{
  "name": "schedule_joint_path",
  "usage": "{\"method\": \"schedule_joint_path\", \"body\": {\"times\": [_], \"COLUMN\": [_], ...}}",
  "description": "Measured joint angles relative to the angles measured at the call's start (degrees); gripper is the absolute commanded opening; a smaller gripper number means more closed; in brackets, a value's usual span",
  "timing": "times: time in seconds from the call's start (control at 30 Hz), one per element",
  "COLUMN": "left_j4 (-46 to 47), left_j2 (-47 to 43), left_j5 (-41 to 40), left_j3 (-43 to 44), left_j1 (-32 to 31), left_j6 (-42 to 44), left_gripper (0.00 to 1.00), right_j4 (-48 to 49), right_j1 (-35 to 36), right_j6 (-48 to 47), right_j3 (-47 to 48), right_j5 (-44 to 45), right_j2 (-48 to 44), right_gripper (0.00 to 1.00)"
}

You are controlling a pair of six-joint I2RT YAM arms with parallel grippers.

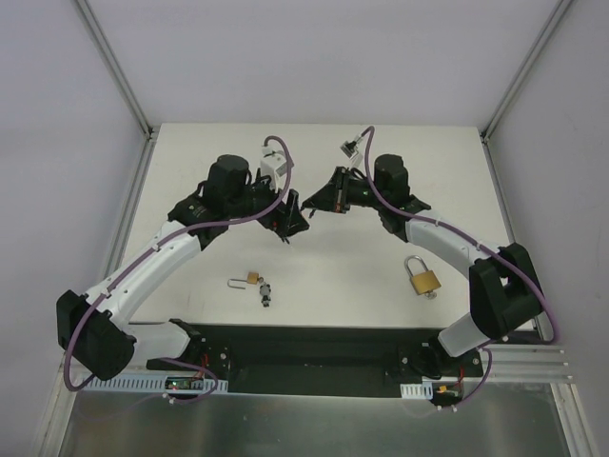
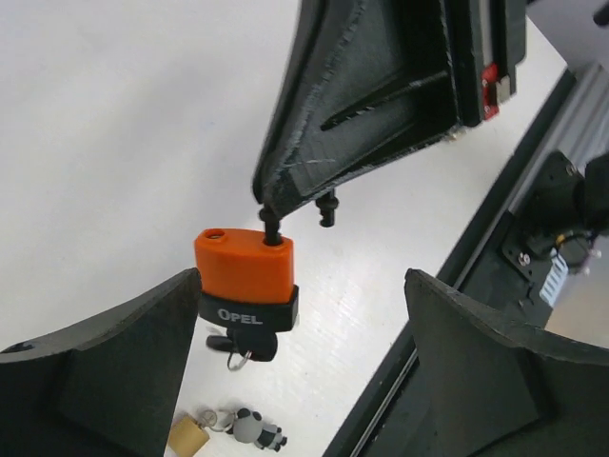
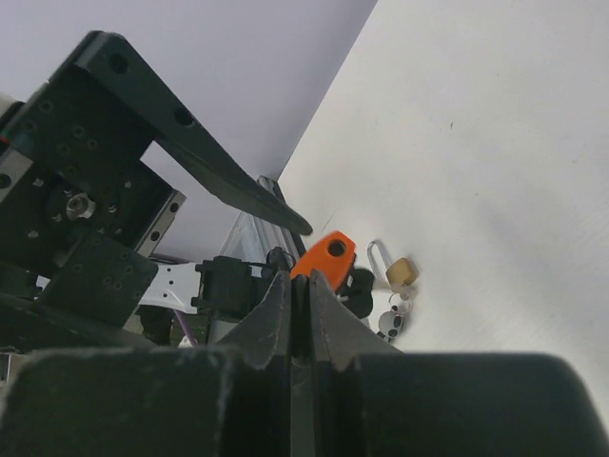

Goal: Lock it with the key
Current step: Lock the lock.

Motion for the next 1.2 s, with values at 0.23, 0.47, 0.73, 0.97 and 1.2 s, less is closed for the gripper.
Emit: {"method": "schedule_joint_path", "body": {"times": [0.23, 0.47, 0.73, 0.97, 1.2], "left_j4": [6.0, 15.7, 27.6, 37.8, 39.3], "left_j2": [-3.5, -6.4, -5.5, 1.8, 7.5], "left_j5": [-9.6, -12.3, -6.0, 5.5, 9.3], "left_j3": [-1.1, -5.9, -9.8, -9.8, -8.8], "left_j1": [0.0, 0.0, 0.1, 0.1, 0.1], "left_j6": [-4.5, -6.6, -6.8, -8.4, -10.3], "left_gripper": [0.92, 0.90, 0.85, 0.68, 0.61], "right_j4": [-0.3, -0.1, 4.4, 8.3, 11.0], "right_j1": [-0.5, -2.9, -7.0, -8.3, -8.4], "right_j6": [0.5, 3.0, 10.9, 17.1, 20.3], "right_j3": [-2.6, -6.3, -12.5, -15.0, -15.3], "right_j5": [4.7, 8.7, 11.2, 11.6, 11.3], "right_j2": [-3.7, -11.4, -15.5, -16.0, -16.1], "right_gripper": [0.01, 0.01, 0.01, 0.01, 0.01]}}
